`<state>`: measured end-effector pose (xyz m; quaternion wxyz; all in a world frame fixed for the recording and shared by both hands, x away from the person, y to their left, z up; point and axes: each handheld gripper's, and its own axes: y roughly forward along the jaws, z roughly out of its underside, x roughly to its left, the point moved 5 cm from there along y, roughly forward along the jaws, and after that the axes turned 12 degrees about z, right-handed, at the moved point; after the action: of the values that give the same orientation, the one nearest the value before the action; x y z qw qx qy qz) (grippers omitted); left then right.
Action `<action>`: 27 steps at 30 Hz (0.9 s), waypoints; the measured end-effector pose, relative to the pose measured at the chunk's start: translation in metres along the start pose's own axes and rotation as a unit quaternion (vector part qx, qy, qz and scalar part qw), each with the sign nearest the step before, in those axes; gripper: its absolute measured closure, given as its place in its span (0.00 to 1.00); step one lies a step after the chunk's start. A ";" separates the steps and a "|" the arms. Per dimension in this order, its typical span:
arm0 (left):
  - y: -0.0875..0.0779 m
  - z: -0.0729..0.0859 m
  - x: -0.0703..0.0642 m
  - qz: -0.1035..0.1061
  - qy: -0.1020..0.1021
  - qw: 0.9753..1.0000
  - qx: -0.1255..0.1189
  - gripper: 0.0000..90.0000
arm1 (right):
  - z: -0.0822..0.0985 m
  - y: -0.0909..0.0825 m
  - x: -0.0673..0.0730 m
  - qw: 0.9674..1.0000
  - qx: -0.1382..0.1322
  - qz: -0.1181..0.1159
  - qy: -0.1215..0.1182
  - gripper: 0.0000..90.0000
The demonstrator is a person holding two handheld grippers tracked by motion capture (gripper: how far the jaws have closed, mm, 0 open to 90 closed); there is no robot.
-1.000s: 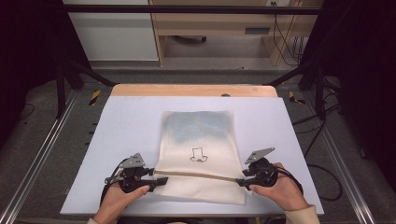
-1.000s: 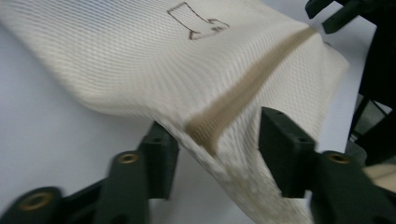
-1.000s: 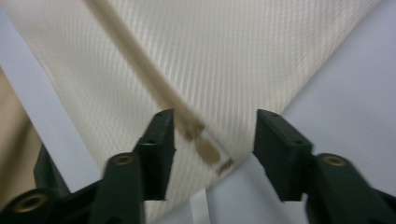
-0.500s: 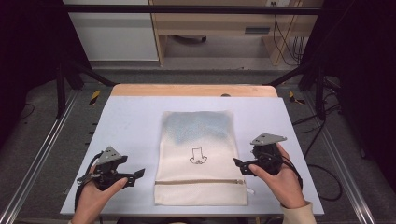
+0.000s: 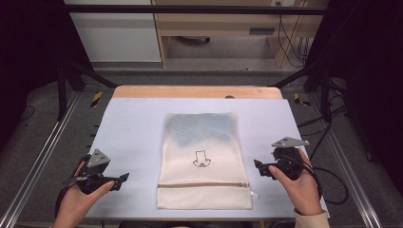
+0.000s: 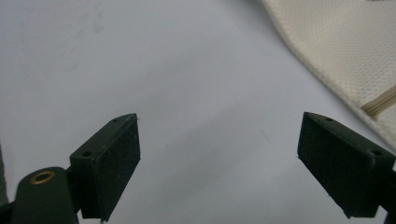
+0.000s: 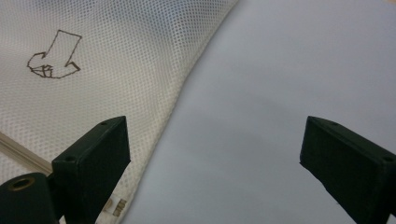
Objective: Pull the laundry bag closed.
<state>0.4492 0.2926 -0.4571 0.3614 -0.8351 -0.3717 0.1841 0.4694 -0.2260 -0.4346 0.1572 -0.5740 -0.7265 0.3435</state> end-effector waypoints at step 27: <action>-0.002 0.032 0.049 -0.064 -0.010 0.997 0.049 0.07 | 0.053 0.026 -0.026 0.997 0.046 0.034 0.055 0.09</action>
<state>0.4622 0.3454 -0.4794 0.4088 -0.7891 -0.4188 0.1866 0.4625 -0.2647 -0.4858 0.2117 -0.6088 -0.6801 0.3494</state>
